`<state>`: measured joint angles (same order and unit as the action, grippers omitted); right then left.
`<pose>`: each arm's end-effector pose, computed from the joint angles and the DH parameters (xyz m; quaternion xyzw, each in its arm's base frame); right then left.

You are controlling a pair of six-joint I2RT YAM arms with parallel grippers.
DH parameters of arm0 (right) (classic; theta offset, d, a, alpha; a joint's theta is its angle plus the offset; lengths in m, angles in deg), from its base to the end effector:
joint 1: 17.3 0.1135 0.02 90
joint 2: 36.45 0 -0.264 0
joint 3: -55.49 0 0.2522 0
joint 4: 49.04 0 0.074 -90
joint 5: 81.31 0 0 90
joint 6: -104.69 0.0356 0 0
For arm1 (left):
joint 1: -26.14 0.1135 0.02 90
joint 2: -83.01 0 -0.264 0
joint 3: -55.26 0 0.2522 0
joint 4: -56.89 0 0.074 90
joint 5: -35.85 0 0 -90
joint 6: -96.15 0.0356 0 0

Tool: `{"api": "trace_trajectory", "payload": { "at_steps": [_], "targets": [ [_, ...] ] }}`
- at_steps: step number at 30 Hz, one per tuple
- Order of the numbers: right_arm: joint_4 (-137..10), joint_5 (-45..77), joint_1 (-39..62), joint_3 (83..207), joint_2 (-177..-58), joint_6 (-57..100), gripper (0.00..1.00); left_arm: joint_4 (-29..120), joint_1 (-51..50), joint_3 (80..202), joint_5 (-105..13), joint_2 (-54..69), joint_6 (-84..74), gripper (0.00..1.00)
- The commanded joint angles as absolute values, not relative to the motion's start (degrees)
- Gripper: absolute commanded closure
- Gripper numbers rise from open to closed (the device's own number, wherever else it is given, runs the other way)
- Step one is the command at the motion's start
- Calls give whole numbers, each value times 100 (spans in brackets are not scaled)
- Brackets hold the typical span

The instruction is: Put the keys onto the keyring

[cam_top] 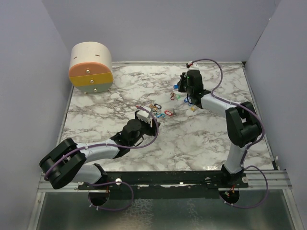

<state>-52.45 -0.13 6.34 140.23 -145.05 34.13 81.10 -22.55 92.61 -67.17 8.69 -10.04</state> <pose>0.3978 0.1682 0.2117 0.0088 0.8522 0.1295 0.5068 0.1751 -0.1871 0.1920 0.1493 0.7651 -0.2579 0.5709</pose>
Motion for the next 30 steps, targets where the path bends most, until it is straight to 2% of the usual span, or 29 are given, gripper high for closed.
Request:
{"api": "trace_trajectory", "payload": {
  "at_steps": [1,15,23,30],
  "targets": [
    [-4804,677,643,13601,-13948,3688,99,8118,-2220,9354,-6635,996,-1121,35],
    [-4389,1450,643,12168,-12555,4281,99,8138,-2202,9478,-7004,911,-1323,35],
    [-4182,1481,643,11272,-11704,4468,99,8153,-2155,9911,-7213,-27,-1493,33],
    [-4488,1385,643,10967,-11035,4285,99,8125,-1834,10515,-6662,-1000,-1803,33]
  ]
}}
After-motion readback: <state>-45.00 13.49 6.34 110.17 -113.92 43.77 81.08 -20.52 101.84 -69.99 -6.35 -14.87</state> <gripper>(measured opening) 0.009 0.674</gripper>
